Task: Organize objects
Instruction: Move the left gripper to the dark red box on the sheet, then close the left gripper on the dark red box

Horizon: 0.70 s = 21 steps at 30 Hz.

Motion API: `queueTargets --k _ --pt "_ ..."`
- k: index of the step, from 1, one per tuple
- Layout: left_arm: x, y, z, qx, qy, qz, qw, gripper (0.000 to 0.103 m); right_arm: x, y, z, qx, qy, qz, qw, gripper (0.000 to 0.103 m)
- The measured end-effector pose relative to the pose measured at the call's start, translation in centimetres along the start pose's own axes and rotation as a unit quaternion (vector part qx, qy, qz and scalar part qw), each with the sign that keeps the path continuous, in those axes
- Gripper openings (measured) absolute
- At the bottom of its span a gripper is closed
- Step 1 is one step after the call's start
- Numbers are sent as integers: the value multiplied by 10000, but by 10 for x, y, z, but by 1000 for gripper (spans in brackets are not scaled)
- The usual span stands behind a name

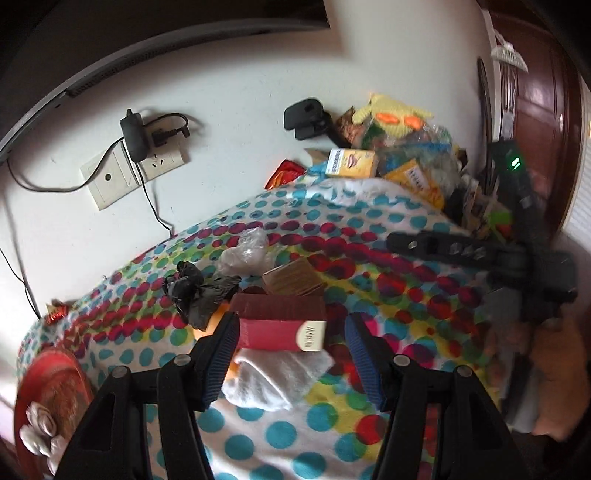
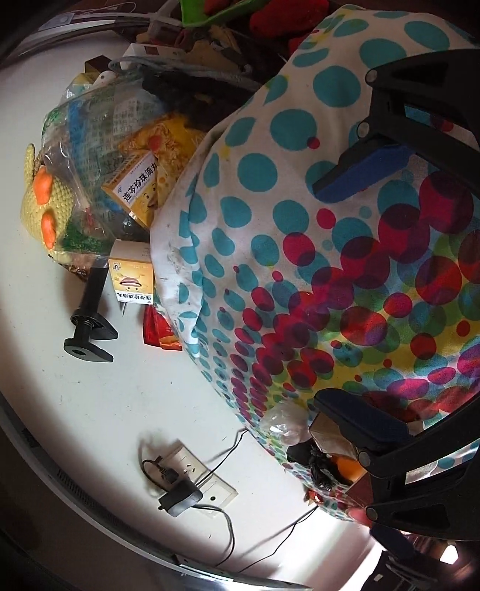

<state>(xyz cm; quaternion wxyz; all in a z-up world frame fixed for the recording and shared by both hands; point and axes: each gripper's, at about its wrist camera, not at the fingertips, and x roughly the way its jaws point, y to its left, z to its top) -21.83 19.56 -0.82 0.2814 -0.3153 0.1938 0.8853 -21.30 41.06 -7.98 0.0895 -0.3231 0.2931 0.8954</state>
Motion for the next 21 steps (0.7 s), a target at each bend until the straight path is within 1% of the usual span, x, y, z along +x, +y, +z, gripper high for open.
queueTargets --k 2,4,5,7,11,13,14,16,17,19,21 --pt "10 3 -1 -2 97 18 10000 62 1 1 0 -19 17 33 10000 102" --pt "17 6 1 42 148 222 9996 62 1 2 0 -22 41 72 10000 102" --pt "19 9 1 -31 106 257 9996 62 1 2 0 -20 45 116 9999 101" --pt "26 13 1 -135 236 211 9994 62 2 3 -1 -30 56 134 9999 101" --pt "38 8 1 33 361 179 9992 62 3 4 -1 -52 70 167 9998 101" --pt "39 5 2 77 252 260 9993 62 3 4 -1 -57 73 183 9998 101" --pt "40 5 3 65 240 222 9994 62 3 5 -2 -62 75 196 9998 101" --pt "45 3 6 62 312 132 9994 62 4 6 -2 -75 89 203 9997 101" --pt "48 2 6 76 316 208 9993 62 4 6 -2 -81 95 195 9997 101" --pt "53 3 7 -83 398 301 9987 62 4 6 -2 -84 101 212 9997 101" --pt "53 5 6 -255 345 249 9988 62 4 6 -2 -82 101 215 9997 101"
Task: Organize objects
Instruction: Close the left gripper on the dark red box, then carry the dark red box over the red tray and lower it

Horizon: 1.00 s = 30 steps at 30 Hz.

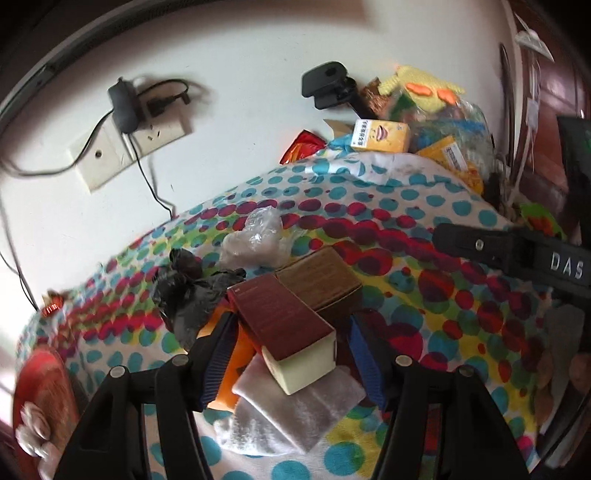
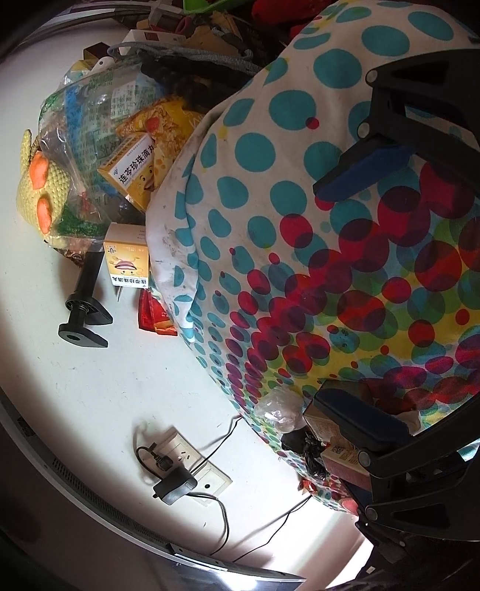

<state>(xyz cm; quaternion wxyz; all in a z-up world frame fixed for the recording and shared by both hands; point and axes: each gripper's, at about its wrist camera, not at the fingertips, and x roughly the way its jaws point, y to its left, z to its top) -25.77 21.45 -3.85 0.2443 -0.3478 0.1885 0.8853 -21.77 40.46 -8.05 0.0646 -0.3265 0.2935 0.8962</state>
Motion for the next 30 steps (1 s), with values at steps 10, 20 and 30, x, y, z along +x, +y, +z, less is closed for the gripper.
queueTargets --k 10,20,30 --pt "-12 7 -8 -414 -60 319 9986 29 1 0 0 -6 1 8 10000 101" --pt "-38 3 -6 -436 -65 553 9975 29 1 0 0 -15 4 17 10000 102" --pt "-88 32 -3 -580 -274 848 9943 29 2 1 0 -20 18 18 10000 103"
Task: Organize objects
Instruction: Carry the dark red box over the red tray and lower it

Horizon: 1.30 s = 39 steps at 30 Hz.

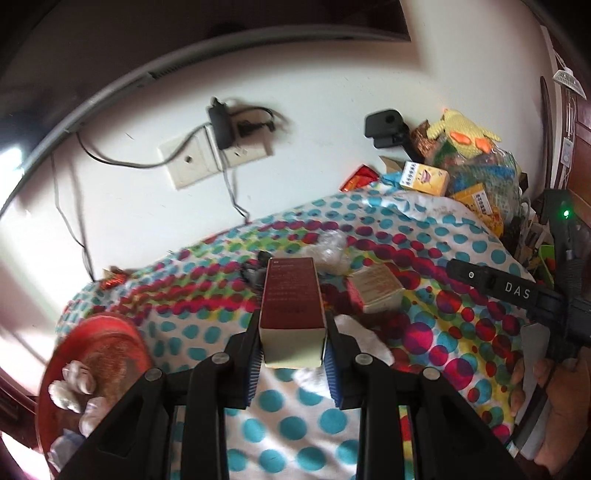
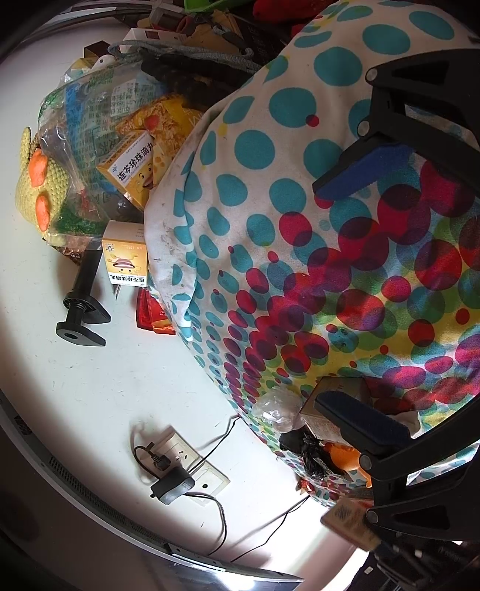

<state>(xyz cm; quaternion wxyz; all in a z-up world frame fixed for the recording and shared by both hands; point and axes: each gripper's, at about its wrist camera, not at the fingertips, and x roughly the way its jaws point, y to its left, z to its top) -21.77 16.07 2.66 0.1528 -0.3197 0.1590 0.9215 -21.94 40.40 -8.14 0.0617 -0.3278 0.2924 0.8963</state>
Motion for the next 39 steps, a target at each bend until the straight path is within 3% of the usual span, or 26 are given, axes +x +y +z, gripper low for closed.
queueTargets --k 12,24,35,39 --pt "-55 97 -16 -675 -273 467 9962 29 1 0 0 -26 12 -30 10000 103" --pt "-95 222 -62 -1374 -192 1438 9798 29 1 1 1 -26 12 -34 10000 103" --pt "-101 250 -101 -1580 28 1646 9736 29 3 7 -2 -205 20 -186 9996 103" --pt "-98 251 -107 -1642 79 1628 9729 29 -13 46 -11 -1164 -482 -601 9902 103"
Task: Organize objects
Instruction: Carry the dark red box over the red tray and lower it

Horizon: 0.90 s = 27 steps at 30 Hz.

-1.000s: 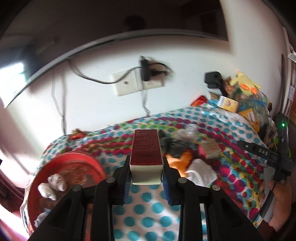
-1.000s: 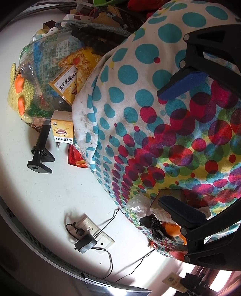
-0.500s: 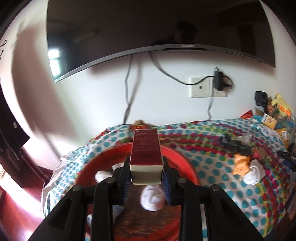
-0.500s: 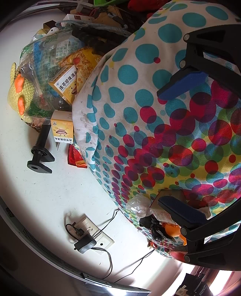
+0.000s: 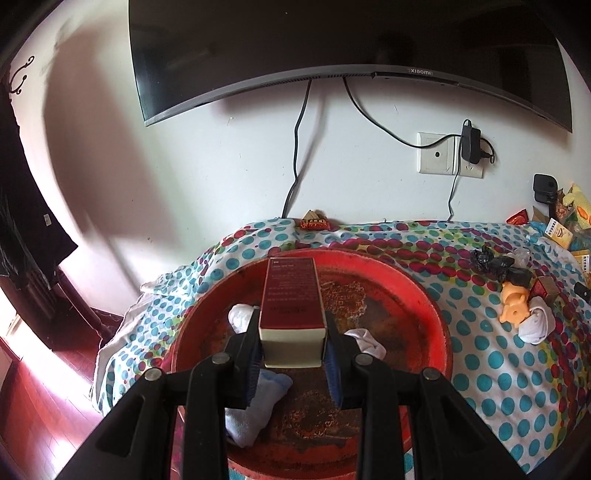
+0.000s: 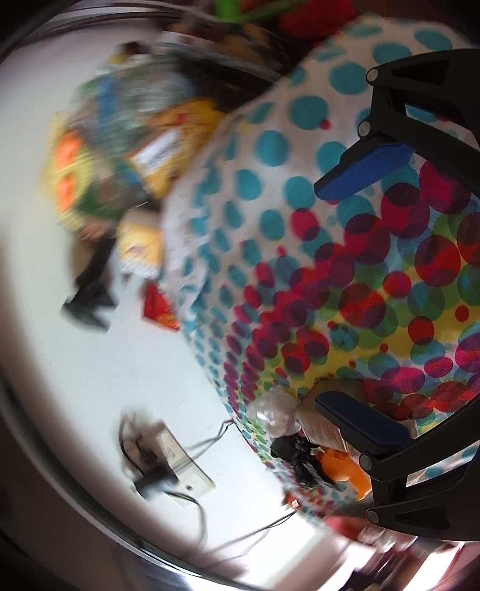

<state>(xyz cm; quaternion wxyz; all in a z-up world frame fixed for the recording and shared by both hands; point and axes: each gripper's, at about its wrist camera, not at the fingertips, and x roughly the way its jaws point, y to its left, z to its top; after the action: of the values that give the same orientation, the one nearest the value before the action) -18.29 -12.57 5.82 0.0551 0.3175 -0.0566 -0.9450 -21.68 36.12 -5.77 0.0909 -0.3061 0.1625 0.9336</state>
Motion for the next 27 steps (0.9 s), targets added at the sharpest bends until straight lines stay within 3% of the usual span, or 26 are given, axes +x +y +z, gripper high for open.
queueTargets --k 2,4,5,12,18,27 --pt "0 1 -2 -43 16 -25 10000 29 -9 37 -5 -931 -271 -216 9951 103" --pt "0 2 -4 -70 12 -51 10000 29 -18 66 -14 -1748 -520 -319 9827 103" --pt "0 3 -5 -76 15 -56 10000 29 -20 71 -17 -1891 -576 -317 9798 103" --pt "2 6 -9 -81 62 -72 9999 29 -15 46 -7 -1371 -386 -47 9898 103" --pt "8 12 -8 -133 129 -52 9998 29 -11 67 -12 -1693 -391 -148 9847 103" --pt "19 21 -10 -203 246 8 9995 29 -11 66 -11 -1720 -339 -131 9844 103"
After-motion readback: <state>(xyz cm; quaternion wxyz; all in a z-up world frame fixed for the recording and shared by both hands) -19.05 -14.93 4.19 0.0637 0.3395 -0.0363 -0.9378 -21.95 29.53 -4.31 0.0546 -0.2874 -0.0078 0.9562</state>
